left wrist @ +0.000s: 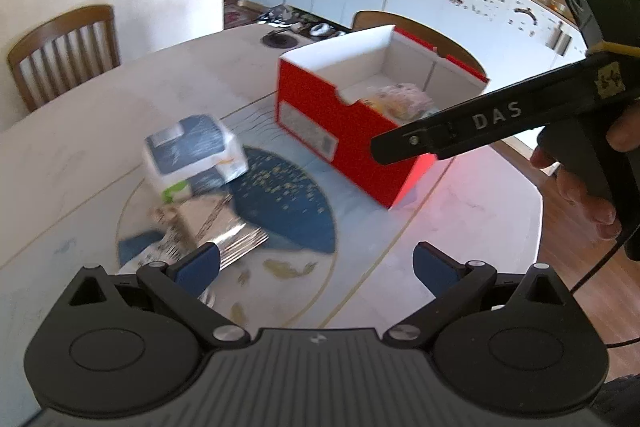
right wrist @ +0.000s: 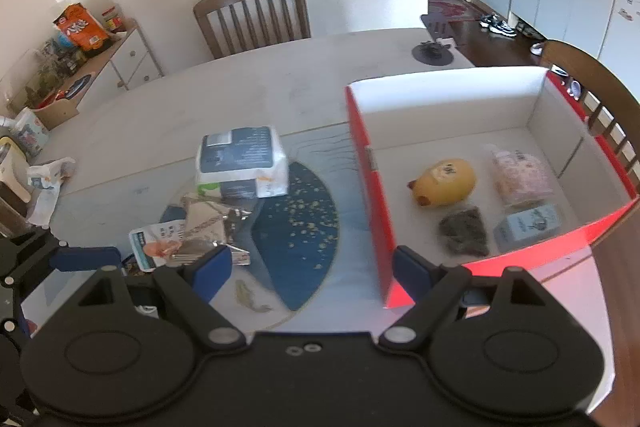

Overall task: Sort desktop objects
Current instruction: 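Grasp the silver foil bag with right gripper while left grasps blue-wrapped bar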

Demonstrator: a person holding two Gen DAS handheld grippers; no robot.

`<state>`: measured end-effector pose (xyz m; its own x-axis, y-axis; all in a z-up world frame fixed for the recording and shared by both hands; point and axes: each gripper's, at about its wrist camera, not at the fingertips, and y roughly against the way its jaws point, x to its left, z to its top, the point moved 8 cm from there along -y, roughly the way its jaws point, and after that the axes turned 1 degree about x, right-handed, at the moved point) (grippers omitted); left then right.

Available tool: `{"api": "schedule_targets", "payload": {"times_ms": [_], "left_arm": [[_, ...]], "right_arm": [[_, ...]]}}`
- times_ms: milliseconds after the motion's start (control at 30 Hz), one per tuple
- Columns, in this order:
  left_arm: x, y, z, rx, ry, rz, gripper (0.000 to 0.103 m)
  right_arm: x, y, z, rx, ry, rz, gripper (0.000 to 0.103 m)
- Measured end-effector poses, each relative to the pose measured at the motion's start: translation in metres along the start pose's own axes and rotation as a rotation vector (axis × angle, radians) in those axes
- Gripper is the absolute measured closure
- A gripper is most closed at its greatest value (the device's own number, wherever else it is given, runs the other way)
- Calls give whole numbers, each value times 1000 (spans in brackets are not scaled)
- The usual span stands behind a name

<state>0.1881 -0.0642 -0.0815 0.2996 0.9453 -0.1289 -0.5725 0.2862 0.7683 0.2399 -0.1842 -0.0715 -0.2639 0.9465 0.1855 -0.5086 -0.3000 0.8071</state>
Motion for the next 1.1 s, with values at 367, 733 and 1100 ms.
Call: {"api": "schedule_targets", "payload": {"times_ms": [367, 733, 1100], "left_arm": [[50, 11, -31, -13, 95, 62, 0], [96, 16, -60, -10, 168, 149, 0], [130, 10, -83, 8, 187, 193, 0]], "right_arm": [[34, -19, -2, 12, 41, 23, 16], [64, -40, 3, 29, 95, 41, 16], [79, -63, 5, 59, 112, 44, 16]]}}
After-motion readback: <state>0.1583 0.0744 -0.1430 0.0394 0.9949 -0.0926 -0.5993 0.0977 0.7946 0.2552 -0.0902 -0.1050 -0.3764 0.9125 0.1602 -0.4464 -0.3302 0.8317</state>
